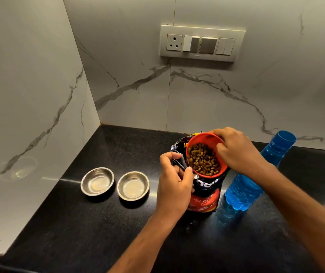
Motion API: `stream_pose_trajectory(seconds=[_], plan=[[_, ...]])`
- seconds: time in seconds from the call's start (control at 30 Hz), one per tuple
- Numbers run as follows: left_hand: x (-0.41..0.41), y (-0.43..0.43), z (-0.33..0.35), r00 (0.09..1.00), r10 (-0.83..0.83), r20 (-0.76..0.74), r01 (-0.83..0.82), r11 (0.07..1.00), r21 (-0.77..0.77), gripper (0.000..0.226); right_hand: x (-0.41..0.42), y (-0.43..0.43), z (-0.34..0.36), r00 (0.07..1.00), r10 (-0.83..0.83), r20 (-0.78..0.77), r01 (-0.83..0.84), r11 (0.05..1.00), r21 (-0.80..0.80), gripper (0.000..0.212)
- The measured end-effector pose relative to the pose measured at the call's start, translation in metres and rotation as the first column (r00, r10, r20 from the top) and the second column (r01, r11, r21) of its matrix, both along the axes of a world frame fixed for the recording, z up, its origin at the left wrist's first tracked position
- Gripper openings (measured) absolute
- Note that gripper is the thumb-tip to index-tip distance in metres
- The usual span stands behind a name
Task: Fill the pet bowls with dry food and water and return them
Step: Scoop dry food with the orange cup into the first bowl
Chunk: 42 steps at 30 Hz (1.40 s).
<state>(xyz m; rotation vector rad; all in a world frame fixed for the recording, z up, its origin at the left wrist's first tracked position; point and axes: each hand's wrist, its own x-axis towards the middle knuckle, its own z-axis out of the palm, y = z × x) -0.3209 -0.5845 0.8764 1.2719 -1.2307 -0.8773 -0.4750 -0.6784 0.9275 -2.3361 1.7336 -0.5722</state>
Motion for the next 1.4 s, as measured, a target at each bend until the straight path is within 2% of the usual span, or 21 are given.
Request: stream_pose_trajectory(seconds=[0.27,0.33,0.5,0.67,0.77,0.83,1.0,1.1,1.27,1.4], plan=[[0.000,-0.003,-0.003,1.000,0.018,0.000,-0.018,1.000,-0.013,0.030,0.003,0.006,-0.002,1.000,0.000,0.023,0.003,0.993,-0.117,0.040],[0.000,-0.003,-0.003,1.000,0.019,0.006,-0.019,1.000,-0.016,0.031,0.002,0.003,-0.001,0.999,-0.009,0.042,0.013,0.995,-0.103,0.039],[0.005,-0.002,-0.003,1.000,0.001,-0.001,-0.001,1.000,-0.022,0.033,-0.002,-0.007,0.004,0.968,-0.164,0.191,0.128,0.974,0.188,0.029],[0.013,-0.003,-0.004,1.000,-0.008,-0.022,0.007,0.999,-0.052,0.032,-0.007,-0.006,0.010,0.830,-0.359,0.428,0.139,0.875,0.463,0.038],[0.020,-0.005,-0.003,0.999,-0.012,-0.053,0.009,0.998,-0.063,0.030,-0.010,-0.002,0.015,0.724,-0.434,0.535,0.096,0.833,0.545,0.038],[0.026,-0.006,-0.003,0.998,-0.002,-0.055,-0.001,0.998,-0.070,0.029,-0.007,0.000,0.021,0.687,-0.435,0.582,0.057,0.831,0.554,0.037],[0.050,-0.004,-0.005,0.997,0.046,-0.054,-0.050,0.997,-0.058,0.020,0.028,0.009,0.046,0.623,-0.336,0.706,-0.146,0.837,0.527,0.028],[0.079,-0.005,0.001,0.984,0.057,-0.169,-0.074,0.992,-0.098,0.007,0.064,0.015,0.051,0.591,-0.272,0.759,-0.269,0.821,0.504,0.029],[0.160,-0.011,0.019,0.971,0.167,-0.171,-0.185,0.978,-0.099,0.025,0.137,0.018,0.028,0.594,-0.231,0.771,-0.353,0.786,0.508,0.032],[0.222,-0.018,0.013,0.968,0.209,-0.140,-0.196,0.975,0.102,0.026,0.197,0.015,-0.019,0.620,-0.266,0.738,-0.343,0.754,0.560,0.044]])
